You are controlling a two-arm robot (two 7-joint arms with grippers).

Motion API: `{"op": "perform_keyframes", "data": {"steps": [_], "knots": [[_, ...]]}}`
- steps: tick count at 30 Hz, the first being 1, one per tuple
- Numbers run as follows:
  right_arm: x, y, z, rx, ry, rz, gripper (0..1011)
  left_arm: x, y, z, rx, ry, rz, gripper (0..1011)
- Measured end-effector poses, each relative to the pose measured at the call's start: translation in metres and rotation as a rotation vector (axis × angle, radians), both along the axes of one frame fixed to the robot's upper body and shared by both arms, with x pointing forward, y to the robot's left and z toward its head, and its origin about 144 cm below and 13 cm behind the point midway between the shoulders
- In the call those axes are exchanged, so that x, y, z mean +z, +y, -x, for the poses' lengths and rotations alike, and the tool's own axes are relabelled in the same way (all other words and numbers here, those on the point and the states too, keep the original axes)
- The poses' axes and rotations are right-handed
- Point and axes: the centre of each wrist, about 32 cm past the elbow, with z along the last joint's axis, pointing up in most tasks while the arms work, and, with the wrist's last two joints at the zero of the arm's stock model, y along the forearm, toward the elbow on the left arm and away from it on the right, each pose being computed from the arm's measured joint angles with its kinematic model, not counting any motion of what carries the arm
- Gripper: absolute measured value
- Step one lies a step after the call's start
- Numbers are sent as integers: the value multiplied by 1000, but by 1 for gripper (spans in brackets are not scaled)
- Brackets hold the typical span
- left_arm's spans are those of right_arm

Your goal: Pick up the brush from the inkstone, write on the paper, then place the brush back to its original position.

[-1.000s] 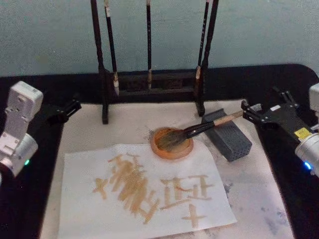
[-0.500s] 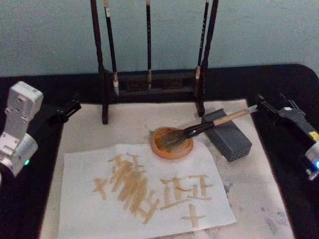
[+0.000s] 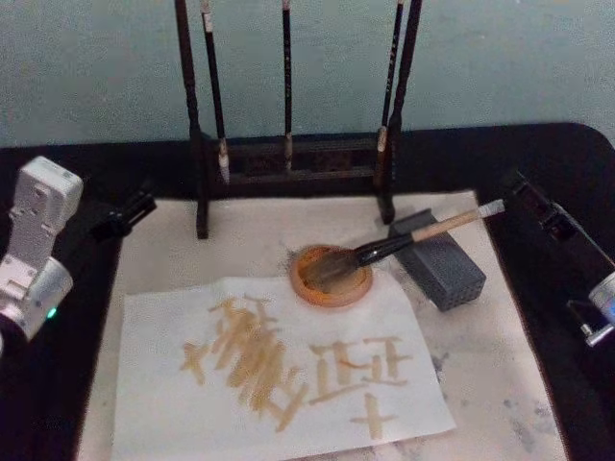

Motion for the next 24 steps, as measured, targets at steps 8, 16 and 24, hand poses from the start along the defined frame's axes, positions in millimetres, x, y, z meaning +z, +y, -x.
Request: {"op": "perform_keyframes", "data": {"steps": [8, 16, 24], "knots": [[2, 7, 2, -13, 46, -46, 1008, 0, 0, 0, 0, 0, 0, 1002], [3, 11, 3, -23, 81, -69, 1008, 0, 0, 0, 0, 0, 0, 1002], [-1, 11, 0, -21, 118, -121, 1008, 0, 0, 0, 0, 0, 0, 1002]]}}
